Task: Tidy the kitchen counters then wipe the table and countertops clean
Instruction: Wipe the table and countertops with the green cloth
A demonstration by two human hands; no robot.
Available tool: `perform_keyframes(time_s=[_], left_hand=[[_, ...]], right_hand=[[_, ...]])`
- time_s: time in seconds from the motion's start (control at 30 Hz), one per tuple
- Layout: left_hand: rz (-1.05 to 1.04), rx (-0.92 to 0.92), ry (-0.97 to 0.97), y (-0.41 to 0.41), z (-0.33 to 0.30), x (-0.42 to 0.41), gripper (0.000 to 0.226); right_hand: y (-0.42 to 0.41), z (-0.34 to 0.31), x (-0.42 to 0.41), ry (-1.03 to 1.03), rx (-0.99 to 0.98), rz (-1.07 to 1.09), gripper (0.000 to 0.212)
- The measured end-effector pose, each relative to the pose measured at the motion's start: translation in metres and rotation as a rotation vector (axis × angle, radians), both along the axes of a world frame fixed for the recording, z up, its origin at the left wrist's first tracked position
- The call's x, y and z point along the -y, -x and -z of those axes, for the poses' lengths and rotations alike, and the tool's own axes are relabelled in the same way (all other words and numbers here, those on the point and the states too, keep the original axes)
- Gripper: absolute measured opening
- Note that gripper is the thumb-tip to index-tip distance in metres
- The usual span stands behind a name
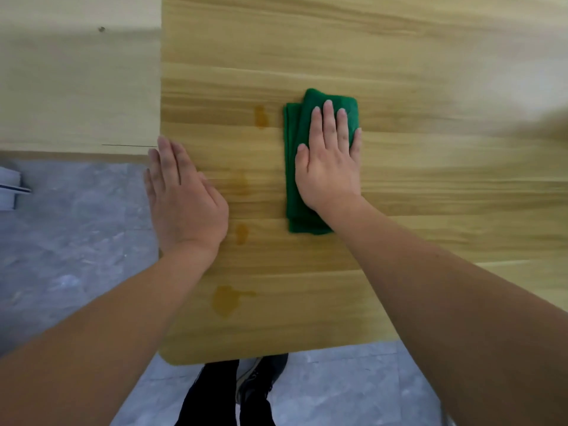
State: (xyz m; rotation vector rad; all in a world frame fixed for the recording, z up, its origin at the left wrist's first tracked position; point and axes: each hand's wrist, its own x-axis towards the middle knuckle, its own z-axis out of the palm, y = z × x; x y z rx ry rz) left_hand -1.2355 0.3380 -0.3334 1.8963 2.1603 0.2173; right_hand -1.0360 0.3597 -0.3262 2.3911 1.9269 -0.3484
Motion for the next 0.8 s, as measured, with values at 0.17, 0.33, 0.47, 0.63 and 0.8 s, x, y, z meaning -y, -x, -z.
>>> perform_keyframes(time_s=[0.17,0.33,0.47,0.63,0.8], left_hand=[[-0.003,-0.012,0.025,0.0,0.0,-0.002,0.058],[-0.009,-0.017,0.041,0.0,-0.001,-0.002,0.058],[-0.014,-0.008,0.039,0.0,0.0,-0.002,0.058],[-0.013,0.001,0.039,0.0,-0.001,-0.001,0.057],[-0.021,0.027,0.028,-0.001,-0.001,-0.001,0.056]], right_hand=[[0.009,-0.001,-0.039,0.006,0.029,-0.137,0.06],[0.011,-0.002,-0.047,0.011,0.014,-0.229,0.06],[0.012,-0.005,-0.041,0.015,0.014,-0.37,0.06],[0.011,-0.005,-0.017,0.022,0.0,-0.618,0.058],[0.013,-0.007,0.0,-0.009,-0.026,-0.505,0.058]])
